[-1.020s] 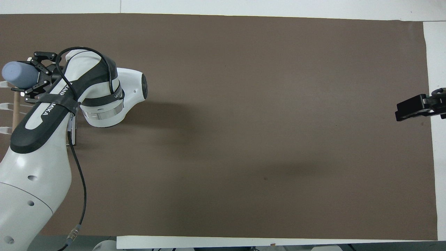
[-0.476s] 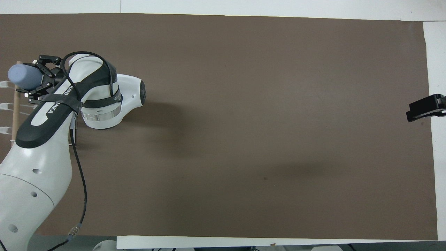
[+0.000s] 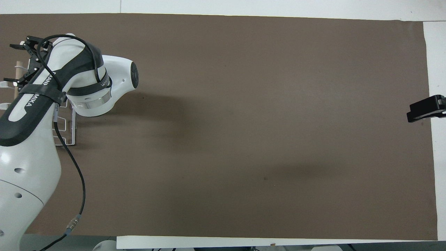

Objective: Hang cup on cup holder
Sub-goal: 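Lower the cup onto the wire rack with the left gripper, then open the left gripper and withdraw it from the cup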

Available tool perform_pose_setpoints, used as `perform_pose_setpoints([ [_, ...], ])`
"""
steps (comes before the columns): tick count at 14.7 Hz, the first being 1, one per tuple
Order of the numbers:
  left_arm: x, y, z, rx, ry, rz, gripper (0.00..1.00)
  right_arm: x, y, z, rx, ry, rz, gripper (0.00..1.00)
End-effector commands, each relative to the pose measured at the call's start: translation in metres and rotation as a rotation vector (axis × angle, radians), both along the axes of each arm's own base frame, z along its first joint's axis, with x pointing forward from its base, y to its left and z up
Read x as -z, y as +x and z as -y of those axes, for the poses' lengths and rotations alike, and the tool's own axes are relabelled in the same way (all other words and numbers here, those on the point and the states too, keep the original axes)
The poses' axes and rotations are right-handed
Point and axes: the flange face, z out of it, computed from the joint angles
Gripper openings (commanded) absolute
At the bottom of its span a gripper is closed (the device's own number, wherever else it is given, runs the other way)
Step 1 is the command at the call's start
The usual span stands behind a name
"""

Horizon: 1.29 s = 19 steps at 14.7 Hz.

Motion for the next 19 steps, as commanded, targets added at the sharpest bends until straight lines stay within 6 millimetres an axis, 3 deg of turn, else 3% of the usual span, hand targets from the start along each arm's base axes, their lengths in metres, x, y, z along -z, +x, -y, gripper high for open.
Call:
perform_pose_setpoints([
  [1,-0.044,0.009,-0.024,-0.031,-0.055,-0.061,0.99,-0.002,-0.005,0.001,-0.014,0.007,-0.004,0.99],
  [3,-0.092,0.001,-0.033,0.006,-0.159,-0.069,0.99,-0.002,-0.005,0.001,-0.015,0.006,-0.004,0.99],
  [6,-0.136,-0.018,-0.055,-0.031,-0.312,-0.185,0.99,-0.002,-0.005,0.001,-0.014,0.007,-0.004,0.99],
  [9,-0.141,-0.029,-0.063,0.035,-0.539,-0.363,0.99,-0.002,-0.005,0.001,-0.014,0.007,-0.004,0.99],
  [14,-0.148,-0.051,-0.099,0.191,-0.867,-0.681,0.99,-0.002,-0.005,0.001,-0.017,0.007,-0.004,0.99],
  [19,-0.175,-0.081,-0.075,0.541,-1.074,-0.934,0.99,-0.002,-0.005,0.001,-0.017,0.007,-0.003,0.99],
])
